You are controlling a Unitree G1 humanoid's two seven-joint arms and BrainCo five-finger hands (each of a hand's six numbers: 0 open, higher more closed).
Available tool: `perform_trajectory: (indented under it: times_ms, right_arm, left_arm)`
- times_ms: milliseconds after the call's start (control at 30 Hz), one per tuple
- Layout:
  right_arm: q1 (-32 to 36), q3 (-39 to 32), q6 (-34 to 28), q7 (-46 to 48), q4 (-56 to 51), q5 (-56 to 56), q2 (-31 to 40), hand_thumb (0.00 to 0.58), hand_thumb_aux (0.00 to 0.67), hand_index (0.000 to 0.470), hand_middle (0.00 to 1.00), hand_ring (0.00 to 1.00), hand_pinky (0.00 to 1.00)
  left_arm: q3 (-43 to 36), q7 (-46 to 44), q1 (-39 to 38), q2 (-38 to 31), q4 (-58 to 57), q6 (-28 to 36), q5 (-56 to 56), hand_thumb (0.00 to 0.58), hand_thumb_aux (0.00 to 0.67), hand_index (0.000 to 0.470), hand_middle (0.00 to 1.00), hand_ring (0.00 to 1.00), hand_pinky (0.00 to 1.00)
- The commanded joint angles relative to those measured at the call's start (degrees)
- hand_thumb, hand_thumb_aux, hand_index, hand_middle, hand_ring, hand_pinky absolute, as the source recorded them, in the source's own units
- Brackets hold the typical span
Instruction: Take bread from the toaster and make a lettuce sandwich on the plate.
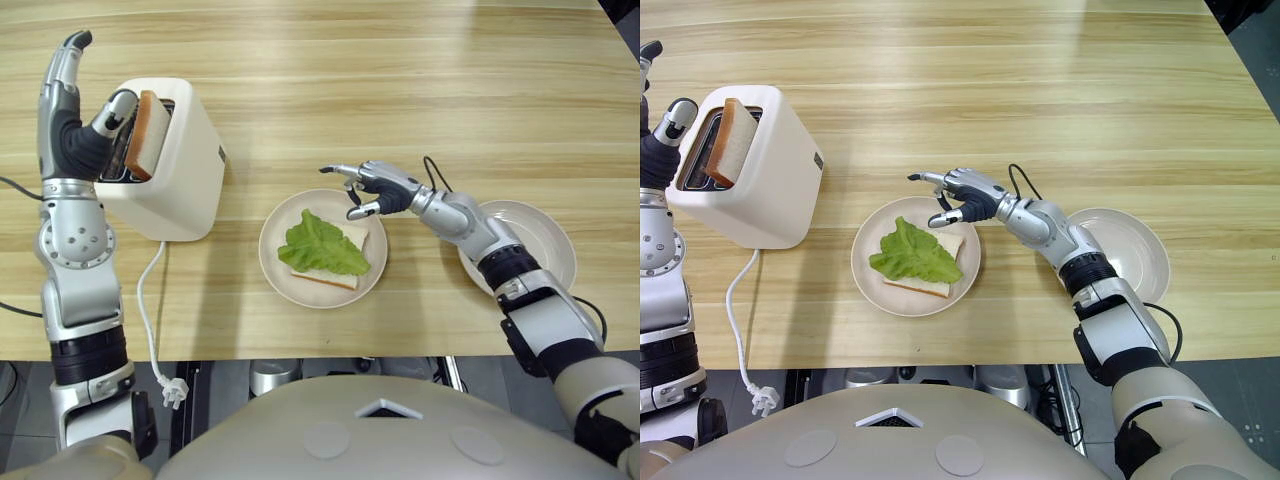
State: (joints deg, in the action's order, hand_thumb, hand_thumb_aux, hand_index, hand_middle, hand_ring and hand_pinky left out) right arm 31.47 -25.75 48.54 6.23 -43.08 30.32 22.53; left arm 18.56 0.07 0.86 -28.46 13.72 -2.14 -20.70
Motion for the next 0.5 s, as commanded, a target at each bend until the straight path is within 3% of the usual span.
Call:
perform_trajectory:
  times_ms: [33,67,100,167,500]
  right_arm:
    - [-0.1,0.9,-0.4,-0.4,1.2,0.3,0.6,0.000,0.000,0.000,1.00,1.00,1.00]
    - [-0.1,1.2,-0.5,-0.8,1.4,0.3,0.7,0.000,0.000,0.000,0.99,0.99,0.99]
    - [-0.1,1.6,-0.7,-1.3,1.7,0.4,0.9,0.000,0.000,0.000,0.84,0.84,0.84]
    - [-0.1,2.3,-1.2,-2.9,2.6,0.9,1.3,0.000,0.000,0.000,0.00,0.00,0.00]
    - [-1.6,7.0,-1.1,-7.4,5.1,-1.0,1.8,0.000,0.000,0.000,0.00,0.00,0.00]
  left_arm:
    - [0.0,-0.1,-1.1,-0.3,-0.1,0.9,-0.7,0.000,0.000,0.000,0.00,0.00,0.00]
    - [-0.1,0.2,-1.3,-0.5,-0.4,1.2,-1.4,0.000,0.000,0.000,0.00,0.00,0.00]
    - [-0.1,0.5,-1.5,-0.8,-0.8,2.2,-2.5,0.000,0.000,0.000,0.00,0.00,0.00]
    - [-0.8,1.3,-2.2,-2.0,-1.7,5.0,-7.1,0.000,0.000,0.000,0.00,0.00,0.00]
    - [-8.1,2.0,-4.5,-4.9,-3.2,16.8,-26.0,0.000,0.000,0.000,0.00,0.00,0.00]
